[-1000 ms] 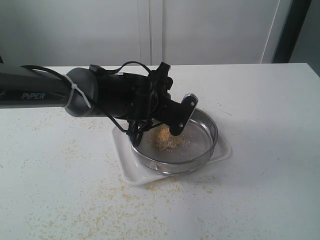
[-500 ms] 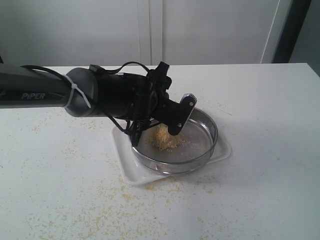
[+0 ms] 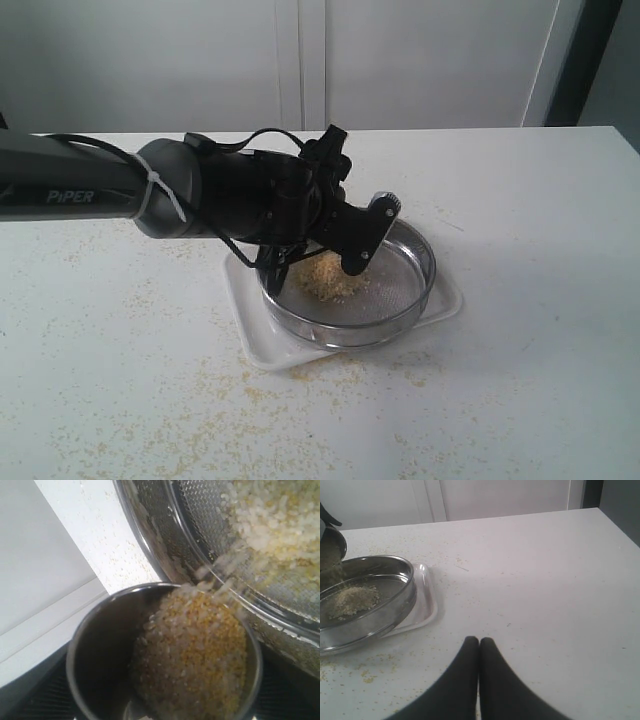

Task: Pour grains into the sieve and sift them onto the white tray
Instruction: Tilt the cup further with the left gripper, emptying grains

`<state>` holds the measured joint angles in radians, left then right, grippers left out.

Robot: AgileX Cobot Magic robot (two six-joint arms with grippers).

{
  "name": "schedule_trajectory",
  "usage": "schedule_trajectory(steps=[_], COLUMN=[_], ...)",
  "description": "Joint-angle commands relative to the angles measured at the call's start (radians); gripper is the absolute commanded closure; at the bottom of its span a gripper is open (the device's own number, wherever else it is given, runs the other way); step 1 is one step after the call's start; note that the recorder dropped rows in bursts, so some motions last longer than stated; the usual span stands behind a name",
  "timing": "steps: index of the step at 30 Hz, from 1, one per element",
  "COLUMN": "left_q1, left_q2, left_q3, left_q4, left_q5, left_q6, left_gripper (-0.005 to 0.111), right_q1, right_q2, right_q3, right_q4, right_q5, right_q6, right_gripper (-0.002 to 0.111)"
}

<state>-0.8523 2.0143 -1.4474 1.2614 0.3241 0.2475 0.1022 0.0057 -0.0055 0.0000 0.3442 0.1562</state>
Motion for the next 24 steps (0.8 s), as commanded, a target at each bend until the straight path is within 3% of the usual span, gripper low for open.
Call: schedule_trajectory(steps=[1,24], left_q1=[-0.007,-0.009], left_q2=[-0.007,-0.007], left_q3=[-0.009,-0.009], left_q4=[0.031,0.063], left_q5=[0.012,0.048], left_q6=[-0.003,0.040], left_gripper=[0.107,0.107], right_q1=[-0.004,-0.004], right_q2=[-0.006,-0.006], right_q3=[0.005,0.005], right_q4=[0.000,0.000], right_q5=[-0.003,-0.003], right_q6=[0.005,0.027], right_gripper=[0.108,0.108])
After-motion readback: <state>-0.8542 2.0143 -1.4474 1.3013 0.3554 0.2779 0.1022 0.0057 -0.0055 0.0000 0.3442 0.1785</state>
